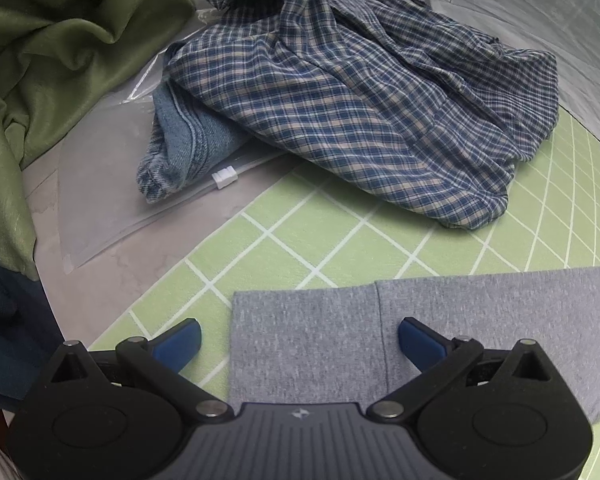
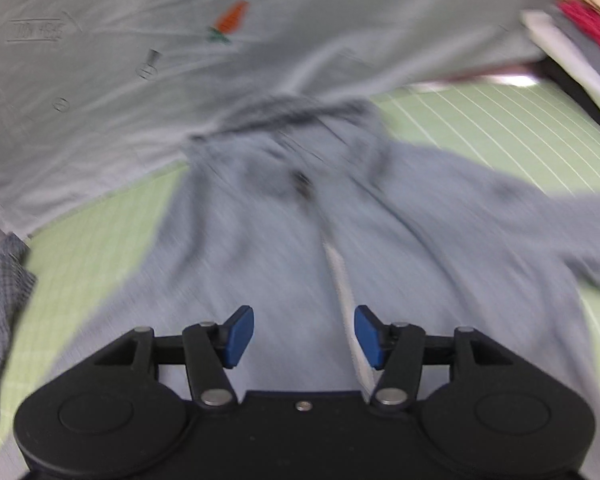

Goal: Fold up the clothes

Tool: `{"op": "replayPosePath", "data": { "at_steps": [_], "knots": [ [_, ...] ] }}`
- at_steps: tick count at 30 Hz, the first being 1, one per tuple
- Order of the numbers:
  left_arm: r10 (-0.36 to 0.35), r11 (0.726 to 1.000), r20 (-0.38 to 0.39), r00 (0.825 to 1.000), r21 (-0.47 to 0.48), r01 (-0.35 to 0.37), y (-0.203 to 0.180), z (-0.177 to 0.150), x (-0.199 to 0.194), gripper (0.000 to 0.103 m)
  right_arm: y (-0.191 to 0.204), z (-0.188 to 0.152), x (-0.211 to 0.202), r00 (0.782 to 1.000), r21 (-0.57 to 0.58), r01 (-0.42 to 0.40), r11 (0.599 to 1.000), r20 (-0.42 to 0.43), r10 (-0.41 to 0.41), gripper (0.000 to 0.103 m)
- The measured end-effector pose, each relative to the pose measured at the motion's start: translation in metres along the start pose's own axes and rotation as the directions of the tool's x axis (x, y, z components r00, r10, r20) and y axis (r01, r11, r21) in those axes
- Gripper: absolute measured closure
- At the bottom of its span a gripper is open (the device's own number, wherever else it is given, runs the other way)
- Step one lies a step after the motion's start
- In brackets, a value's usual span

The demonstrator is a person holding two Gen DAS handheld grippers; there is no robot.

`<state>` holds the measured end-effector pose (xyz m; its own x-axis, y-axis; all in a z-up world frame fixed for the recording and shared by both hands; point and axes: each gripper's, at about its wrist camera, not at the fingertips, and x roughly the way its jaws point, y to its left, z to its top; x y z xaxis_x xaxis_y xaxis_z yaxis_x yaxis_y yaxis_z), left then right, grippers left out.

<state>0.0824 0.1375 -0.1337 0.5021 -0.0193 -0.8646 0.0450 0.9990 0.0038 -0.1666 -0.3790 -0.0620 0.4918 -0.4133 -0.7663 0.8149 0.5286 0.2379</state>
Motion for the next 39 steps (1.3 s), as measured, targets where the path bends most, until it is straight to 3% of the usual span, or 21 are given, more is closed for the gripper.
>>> {"op": "replayPosePath", "data": {
  "at_steps": [4, 8, 11, 19, 22, 26, 30, 34, 37, 39],
  "knots": [
    [-0.007, 1.000, 0.026, 1.000, 0.010, 0.006, -0.001, -0.002, -0.002, 0.002, -0.032, -0.038, -0.028, 0.998, 0.084, 0.058, 0.995, -0.015, -0.056, 0.047],
    [-0.041, 0.997, 0.071, 0.997, 0.067, 0.037, -0.004, -0.006, -0.010, 0.025, -0.046, -0.069, -0.049, 0.997, 0.140, 0.081, 0.987, -0.026, -0.078, 0.047],
    [-0.048, 0.997, 0.080, 0.996, 0.072, 0.042, -0.002, -0.007, -0.013, 0.032, -0.046, -0.084, -0.059, 0.995, 0.138, 0.093, 0.986, -0.038, -0.089, 0.047],
    [0.006, 1.000, 0.079, 0.997, 0.000, -0.006, 0.027, -0.003, -0.012, 0.031, -0.062, -0.100, -0.091, 0.990, 0.128, 0.141, 0.982, -0.032, -0.138, 0.047],
    [0.018, 1.000, 0.043, 0.999, -0.025, -0.017, 0.026, 0.000, -0.014, 0.031, -0.078, -0.103, -0.106, 0.983, 0.129, 0.182, 0.975, -0.012, -0.182, 0.046],
    [0.034, 0.999, 0.069, 0.997, -0.032, -0.031, 0.008, -0.005, -0.034, 0.026, -0.109, -0.107, -0.120, 0.971, 0.140, 0.238, 0.961, 0.001, -0.240, 0.042],
    [-0.034, 0.999, 0.110, 0.993, -0.029, 0.038, -0.027, -0.023, -0.067, 0.020, -0.139, -0.109, -0.123, 0.973, 0.143, 0.229, 0.963, -0.022, -0.228, 0.042],
    [-0.173, 0.984, 0.058, 0.983, 0.043, 0.171, -0.084, -0.057, -0.086, 0.015, -0.153, -0.103, -0.123, 0.973, 0.090, 0.229, 0.969, -0.030, -0.227, 0.037],
    [-0.291, 0.951, -0.004, 0.957, 0.106, 0.290, -0.130, -0.085, -0.096, 0.015, -0.165, -0.099, -0.121, 0.981, 0.088, 0.193, 0.977, -0.042, -0.190, 0.036],
    [-0.378, 0.911, -0.055, 0.924, 0.156, 0.382, -0.163, -0.106, -0.102, 0.014, -0.172, -0.099, -0.119, 0.988, 0.091, 0.147, 0.985, -0.063, -0.142, 0.036]
  ]
}}
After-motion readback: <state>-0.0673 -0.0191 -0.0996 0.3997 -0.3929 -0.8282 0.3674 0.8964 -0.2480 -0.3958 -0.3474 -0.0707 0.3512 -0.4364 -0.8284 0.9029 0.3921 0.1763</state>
